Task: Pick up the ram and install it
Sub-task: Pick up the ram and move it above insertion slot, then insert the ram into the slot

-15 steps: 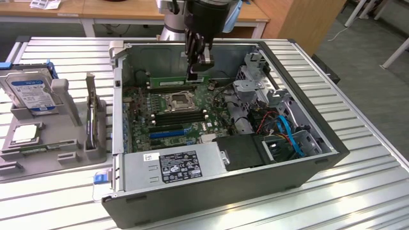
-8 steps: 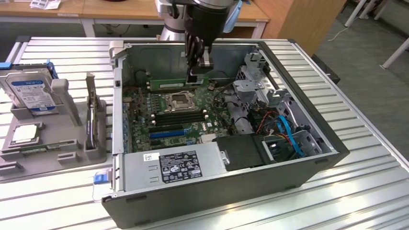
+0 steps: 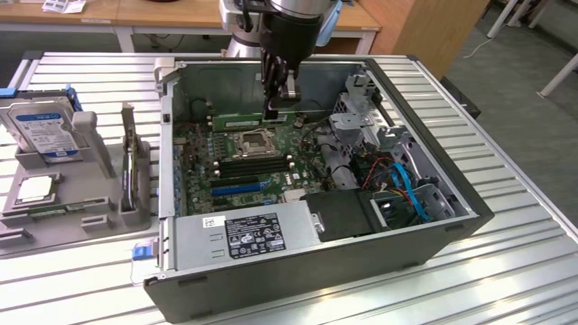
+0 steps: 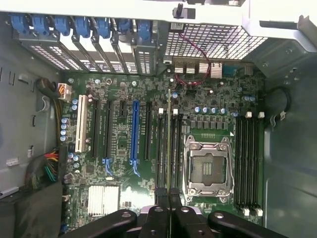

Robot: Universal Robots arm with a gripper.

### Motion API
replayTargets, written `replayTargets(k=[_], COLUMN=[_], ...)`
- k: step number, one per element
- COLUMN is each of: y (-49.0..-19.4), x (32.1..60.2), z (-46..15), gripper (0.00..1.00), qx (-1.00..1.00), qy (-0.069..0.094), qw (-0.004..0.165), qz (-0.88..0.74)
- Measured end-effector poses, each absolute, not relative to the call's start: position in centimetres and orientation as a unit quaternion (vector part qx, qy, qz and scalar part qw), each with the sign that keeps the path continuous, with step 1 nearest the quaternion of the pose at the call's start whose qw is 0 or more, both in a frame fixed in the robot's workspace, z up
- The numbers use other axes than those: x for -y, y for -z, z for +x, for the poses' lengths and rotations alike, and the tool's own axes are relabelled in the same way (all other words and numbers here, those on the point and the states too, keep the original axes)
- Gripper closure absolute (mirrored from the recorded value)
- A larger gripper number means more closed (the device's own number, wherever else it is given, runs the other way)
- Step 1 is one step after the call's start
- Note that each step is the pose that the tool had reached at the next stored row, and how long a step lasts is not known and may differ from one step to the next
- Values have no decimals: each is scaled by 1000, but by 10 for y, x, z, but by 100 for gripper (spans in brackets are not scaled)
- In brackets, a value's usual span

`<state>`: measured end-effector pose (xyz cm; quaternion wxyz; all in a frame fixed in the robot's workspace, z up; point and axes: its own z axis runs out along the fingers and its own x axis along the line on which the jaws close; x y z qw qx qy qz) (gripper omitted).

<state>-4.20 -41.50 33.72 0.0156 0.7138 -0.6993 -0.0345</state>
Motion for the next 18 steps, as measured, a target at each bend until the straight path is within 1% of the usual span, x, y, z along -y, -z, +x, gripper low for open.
replayTargets(k=[18], y=[-332], x=[415], z=[-42], gripper=[88], qx=[699], qy=[34], qw=[15], qz=[714])
